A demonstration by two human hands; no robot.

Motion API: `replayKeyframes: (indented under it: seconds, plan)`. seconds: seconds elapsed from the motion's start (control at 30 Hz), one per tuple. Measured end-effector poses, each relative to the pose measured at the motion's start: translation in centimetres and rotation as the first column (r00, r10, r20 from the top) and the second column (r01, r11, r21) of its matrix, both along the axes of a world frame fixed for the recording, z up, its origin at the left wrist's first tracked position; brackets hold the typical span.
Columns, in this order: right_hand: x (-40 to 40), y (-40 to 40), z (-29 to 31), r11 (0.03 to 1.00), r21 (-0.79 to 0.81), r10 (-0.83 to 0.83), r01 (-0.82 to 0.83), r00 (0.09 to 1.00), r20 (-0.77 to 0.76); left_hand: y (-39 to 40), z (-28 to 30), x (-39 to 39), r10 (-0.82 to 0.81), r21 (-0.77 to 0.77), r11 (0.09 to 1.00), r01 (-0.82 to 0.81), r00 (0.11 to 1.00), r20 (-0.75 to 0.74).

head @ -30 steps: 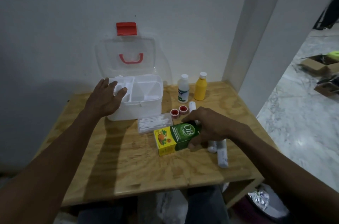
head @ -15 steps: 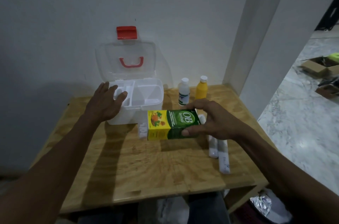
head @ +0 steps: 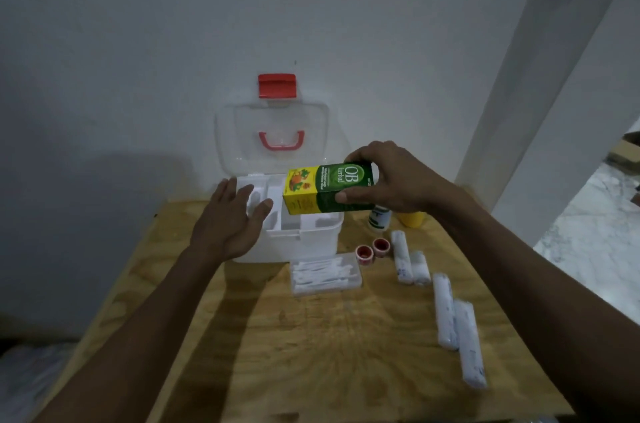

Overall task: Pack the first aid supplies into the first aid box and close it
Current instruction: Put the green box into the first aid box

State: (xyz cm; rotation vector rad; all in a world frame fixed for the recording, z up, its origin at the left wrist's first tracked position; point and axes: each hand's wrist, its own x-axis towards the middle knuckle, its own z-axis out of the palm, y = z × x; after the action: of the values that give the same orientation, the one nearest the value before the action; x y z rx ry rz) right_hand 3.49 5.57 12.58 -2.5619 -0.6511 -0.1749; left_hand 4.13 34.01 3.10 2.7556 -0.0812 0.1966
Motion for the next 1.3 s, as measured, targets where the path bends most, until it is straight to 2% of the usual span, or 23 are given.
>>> replayKeyframes:
  seconds: [0.3, 0.47, 0.63, 1.03, 1.3]
  plan:
    - [3.6, 2.7, 0.4, 0.937, -0.35, 0.009, -0.014, 1.0, -0.015, 0.0, 0.1, -0.3, -0.009, 0.017, 1.0, 0.009, 1.0, -0.007]
    - [4.8, 5.3, -0.2, 0.883, -0.465, 0.034, -0.062, 0.997, -0.069, 0.0, 0.1, -0.4, -0.006, 0.03, 1.0, 0.006, 1.0, -0.014]
    - [5.1, 7.0, -1.6, 0.888, -0.446, 0.052, -0.112, 0.988, -0.145, 0.0, -0.1, -0.3, 0.007, 0.043, 0.999, -0.006, 1.0, -0.015]
    - [5.4, 7.5, -4.0, 0.887, -0.455, 0.001, -0.08, 0.985, -0.17, 0.1, -0.3, -0.2, 0.008, 0.038, 0.999, -0.008, 1.0, -0.003]
    - [5.6, 8.3, -4.9, 0.895, -0.433, 0.023, -0.103, 0.982, -0.187, 0.1, -0.2, -0.2, 0.008, 0.034, 0.999, -0.007, 1.0, -0.017]
